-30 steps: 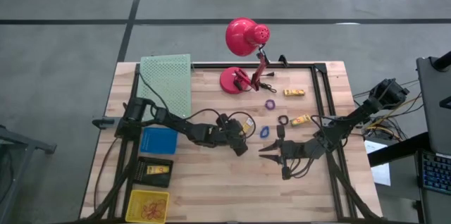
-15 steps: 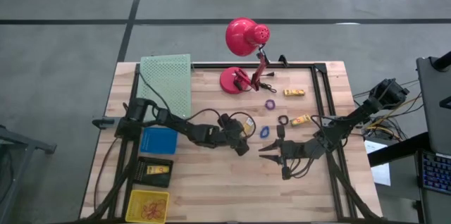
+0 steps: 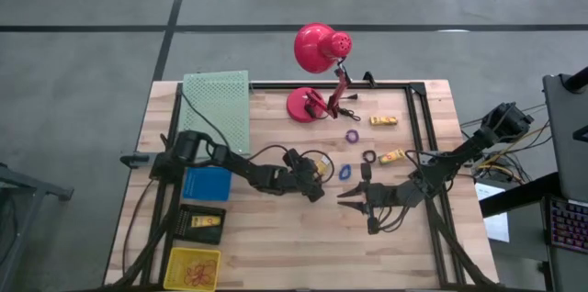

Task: Pick & Place Office Desk Supplies
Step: Put the crayons box into the black bin

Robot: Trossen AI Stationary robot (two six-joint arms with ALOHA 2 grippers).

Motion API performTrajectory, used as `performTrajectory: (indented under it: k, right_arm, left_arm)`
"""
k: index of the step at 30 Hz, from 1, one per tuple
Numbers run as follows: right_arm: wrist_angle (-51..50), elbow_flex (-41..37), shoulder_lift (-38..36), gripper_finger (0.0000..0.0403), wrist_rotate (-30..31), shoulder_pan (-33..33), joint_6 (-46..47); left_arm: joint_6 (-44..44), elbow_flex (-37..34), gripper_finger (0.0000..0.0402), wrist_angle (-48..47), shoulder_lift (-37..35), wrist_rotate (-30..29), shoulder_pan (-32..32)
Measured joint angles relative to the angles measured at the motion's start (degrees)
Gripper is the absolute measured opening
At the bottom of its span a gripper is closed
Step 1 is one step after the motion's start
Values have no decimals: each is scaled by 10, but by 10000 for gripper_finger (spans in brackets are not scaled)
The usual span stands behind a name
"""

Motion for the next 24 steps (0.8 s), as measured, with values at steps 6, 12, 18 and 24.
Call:
performTrajectory:
  k: [6, 12, 18, 24]
  right_arm:
    - [0, 0, 0, 81, 0, 0, 0]
    - [0, 0, 0, 87, 0, 0, 0]
    - [0, 0, 0, 88, 0, 0, 0]
    - [0, 0, 0, 78, 0, 0, 0]
  left_arm:
    - [-2, 1, 266, 8, 17, -9, 0]
    - [-2, 1, 252, 8, 17, -6, 0]
    - [-5, 2, 214, 8, 17, 1, 0]
    - [-16, 1, 171, 8, 17, 6, 0]
